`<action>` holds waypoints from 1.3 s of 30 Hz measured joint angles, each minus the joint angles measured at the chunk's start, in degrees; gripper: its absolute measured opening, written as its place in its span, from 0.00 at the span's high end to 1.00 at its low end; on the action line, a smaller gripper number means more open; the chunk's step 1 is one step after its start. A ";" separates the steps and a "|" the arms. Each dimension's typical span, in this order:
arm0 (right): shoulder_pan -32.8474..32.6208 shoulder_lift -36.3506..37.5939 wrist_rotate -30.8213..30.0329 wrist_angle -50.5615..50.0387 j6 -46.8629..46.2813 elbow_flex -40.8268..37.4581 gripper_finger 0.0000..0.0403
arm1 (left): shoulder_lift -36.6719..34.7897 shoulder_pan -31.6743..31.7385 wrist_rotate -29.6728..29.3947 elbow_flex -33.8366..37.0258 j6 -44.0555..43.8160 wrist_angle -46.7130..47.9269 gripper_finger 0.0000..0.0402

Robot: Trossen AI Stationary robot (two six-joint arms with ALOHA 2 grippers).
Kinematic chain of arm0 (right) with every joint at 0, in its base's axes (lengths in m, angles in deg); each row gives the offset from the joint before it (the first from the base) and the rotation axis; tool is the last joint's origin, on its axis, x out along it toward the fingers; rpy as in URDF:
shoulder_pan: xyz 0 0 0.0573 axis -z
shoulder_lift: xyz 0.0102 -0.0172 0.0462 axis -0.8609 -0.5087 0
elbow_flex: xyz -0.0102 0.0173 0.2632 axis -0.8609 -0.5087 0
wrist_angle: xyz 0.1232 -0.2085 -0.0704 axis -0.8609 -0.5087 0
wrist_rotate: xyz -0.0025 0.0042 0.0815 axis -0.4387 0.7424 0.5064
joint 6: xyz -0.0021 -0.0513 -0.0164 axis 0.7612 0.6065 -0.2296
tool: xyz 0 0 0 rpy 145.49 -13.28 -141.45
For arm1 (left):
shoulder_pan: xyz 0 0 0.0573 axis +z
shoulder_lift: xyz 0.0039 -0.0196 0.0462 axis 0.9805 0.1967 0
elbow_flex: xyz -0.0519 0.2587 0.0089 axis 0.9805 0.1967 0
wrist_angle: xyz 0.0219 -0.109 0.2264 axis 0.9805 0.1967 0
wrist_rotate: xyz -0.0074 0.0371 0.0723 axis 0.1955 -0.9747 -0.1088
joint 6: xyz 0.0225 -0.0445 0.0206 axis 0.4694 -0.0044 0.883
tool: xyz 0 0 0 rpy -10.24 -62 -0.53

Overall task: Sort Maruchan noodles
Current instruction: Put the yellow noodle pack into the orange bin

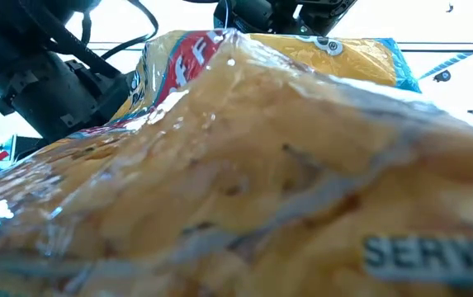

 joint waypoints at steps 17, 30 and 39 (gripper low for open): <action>0.48 0.07 3.45 -0.68 -0.68 0.02 0.84 | 2.10 0.37 -1.07 -0.08 -3.83 -0.40 0.72; 2.32 0.34 3.36 -5.73 0.69 0.02 0.54 | 2.19 0.56 -0.90 0.04 -3.85 -0.39 0.80; 2.43 0.33 3.34 -3.83 0.87 0.02 0.52 | 2.20 1.61 -0.07 0.04 -3.61 -0.84 0.81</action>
